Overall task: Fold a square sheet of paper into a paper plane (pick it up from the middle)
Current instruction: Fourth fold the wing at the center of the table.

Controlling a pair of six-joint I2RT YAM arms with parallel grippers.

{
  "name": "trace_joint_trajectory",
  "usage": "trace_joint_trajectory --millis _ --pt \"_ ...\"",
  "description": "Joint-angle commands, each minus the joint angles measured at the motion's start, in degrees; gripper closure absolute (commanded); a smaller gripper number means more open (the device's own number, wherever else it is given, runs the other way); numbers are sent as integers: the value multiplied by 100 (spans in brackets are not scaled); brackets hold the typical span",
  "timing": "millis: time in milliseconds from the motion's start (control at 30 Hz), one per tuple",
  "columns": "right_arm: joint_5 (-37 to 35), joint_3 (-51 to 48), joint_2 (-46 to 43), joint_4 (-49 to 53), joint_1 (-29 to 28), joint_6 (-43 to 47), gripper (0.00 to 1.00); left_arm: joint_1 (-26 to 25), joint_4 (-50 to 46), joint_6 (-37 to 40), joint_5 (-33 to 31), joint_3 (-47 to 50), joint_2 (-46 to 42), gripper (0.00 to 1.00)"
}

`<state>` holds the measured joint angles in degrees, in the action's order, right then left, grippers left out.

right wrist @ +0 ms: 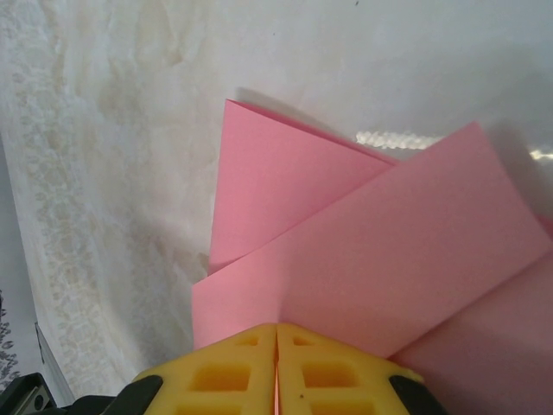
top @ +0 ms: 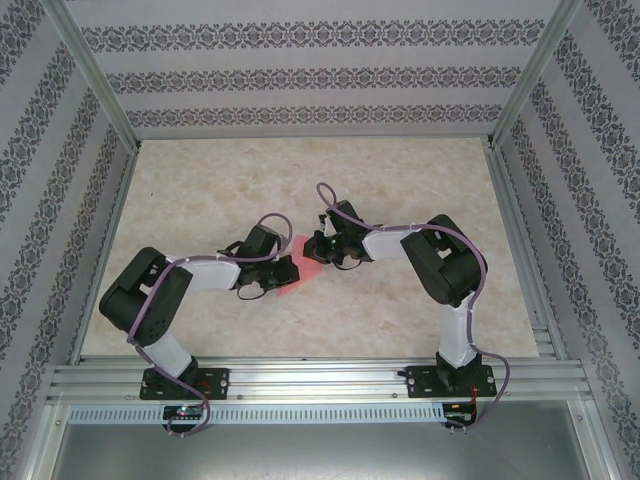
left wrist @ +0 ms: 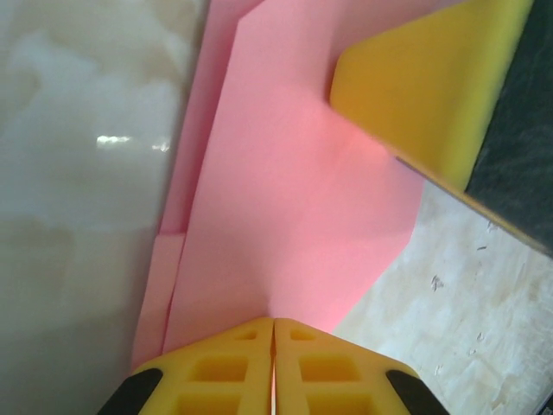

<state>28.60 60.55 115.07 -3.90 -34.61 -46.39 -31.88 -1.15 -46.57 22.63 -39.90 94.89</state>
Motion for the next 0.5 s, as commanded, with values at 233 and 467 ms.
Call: trace_joint_trajectory --millis 233,467 --pt "-374 -184 403 390 16 157 90 90 -1181 303 -133 259 -553 90" --pt "-364 -189 404 390 5 163 90 92 -1029 349 85 289 -1058 86"
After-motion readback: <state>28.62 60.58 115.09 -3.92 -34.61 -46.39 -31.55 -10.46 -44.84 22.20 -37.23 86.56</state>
